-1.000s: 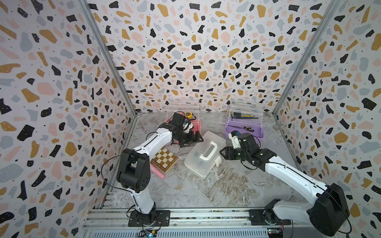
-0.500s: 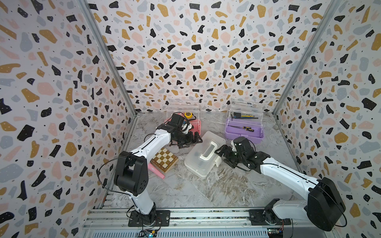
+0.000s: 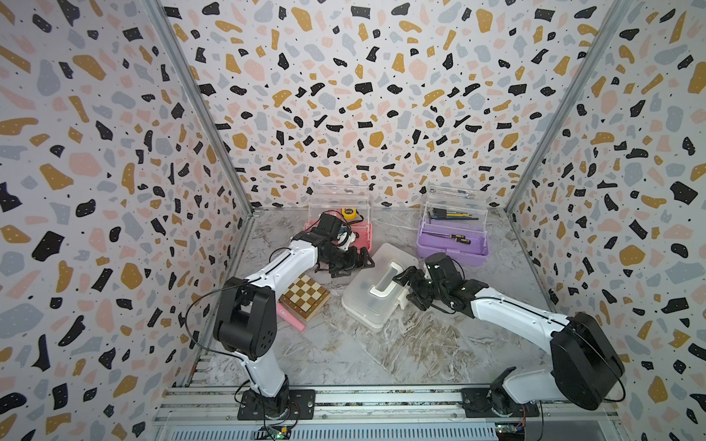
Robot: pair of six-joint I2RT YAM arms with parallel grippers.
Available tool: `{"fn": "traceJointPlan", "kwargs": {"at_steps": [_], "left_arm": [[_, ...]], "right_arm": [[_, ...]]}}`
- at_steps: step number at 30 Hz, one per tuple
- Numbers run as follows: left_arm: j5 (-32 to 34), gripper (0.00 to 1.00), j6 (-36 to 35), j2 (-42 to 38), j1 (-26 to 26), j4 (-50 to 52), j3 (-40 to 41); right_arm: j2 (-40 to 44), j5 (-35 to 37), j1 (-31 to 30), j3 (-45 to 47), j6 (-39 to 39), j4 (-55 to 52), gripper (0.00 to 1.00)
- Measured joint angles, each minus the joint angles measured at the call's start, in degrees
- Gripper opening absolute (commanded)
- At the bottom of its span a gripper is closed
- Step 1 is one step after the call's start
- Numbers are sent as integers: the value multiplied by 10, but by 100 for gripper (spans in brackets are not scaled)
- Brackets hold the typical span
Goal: Close toolboxes
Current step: Fasten the toolbox latch on the toolbox, then move the toolbox to the center of the board.
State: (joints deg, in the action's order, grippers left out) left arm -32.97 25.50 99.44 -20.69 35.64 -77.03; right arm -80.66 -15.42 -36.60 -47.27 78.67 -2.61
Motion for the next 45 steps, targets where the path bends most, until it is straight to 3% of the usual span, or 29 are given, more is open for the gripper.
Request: {"fn": "traceJointPlan", "kwargs": {"at_steps": [16, 37, 45], "left_arm": [[-31, 78, -21, 7, -1, -27, 33], [8, 78, -22, 2, -5, -129, 63], [7, 84, -24, -1, -6, -127, 63]], "right_arm": [[-32, -2, 0, -5, 0, 21, 82], [-109, 6, -2, -55, -2, 68, 83], [-105, 15, -3, -64, -19, 44, 83]]}}
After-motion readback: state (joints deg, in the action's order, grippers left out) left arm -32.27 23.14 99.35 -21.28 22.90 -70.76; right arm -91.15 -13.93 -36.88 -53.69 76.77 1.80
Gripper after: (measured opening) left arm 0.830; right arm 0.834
